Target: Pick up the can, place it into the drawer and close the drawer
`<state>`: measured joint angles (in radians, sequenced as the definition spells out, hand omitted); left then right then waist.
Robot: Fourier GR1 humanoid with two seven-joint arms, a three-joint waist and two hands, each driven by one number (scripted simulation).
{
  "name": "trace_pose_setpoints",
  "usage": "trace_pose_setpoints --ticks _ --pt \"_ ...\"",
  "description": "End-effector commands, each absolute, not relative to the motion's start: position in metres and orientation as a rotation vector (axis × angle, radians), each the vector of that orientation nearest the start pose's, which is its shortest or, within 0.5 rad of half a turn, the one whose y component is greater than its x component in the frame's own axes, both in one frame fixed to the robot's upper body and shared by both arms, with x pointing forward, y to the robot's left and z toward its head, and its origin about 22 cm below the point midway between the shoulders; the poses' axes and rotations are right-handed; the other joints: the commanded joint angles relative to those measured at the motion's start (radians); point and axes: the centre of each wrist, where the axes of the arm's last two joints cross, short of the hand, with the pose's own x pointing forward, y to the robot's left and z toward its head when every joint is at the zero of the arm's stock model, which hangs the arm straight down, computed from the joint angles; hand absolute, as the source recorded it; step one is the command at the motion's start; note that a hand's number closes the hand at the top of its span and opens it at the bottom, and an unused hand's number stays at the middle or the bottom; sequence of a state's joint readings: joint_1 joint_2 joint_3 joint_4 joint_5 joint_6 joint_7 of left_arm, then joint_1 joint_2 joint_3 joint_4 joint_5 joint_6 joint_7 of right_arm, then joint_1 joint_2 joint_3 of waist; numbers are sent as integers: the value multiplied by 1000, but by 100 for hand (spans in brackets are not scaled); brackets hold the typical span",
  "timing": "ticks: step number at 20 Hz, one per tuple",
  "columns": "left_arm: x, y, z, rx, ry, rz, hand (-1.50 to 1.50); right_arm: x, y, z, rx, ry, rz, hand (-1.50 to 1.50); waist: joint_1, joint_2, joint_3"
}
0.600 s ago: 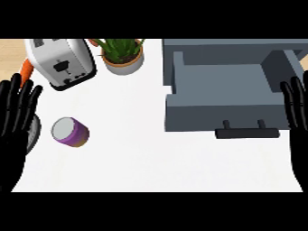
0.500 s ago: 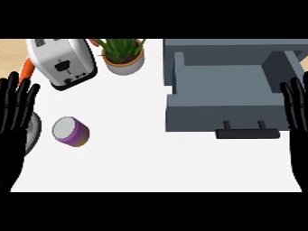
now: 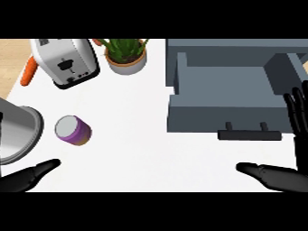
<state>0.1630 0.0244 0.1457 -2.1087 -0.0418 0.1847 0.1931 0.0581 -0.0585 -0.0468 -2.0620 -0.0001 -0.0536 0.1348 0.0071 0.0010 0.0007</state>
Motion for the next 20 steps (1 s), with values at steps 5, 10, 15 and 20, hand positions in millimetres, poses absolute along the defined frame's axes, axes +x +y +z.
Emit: trace_pose_setpoints --ticks 5,10,15,20 --pt "155 273 114 435 -1668 382 -150 189 -282 108 -169 -1801 -76 -150 -6 -3 0" --pt "178 277 128 419 -1654 365 -150 185 -281 99 -150 -1802 -72 -150 -10 -2 0" --pt "182 276 106 402 -1617 371 -150 193 -272 87 -178 -1803 -63 -150 -7 -2 -1" --pt "197 254 65 402 -1573 367 -150 194 -286 82 -152 -1813 -88 -150 -8 -1 -1"
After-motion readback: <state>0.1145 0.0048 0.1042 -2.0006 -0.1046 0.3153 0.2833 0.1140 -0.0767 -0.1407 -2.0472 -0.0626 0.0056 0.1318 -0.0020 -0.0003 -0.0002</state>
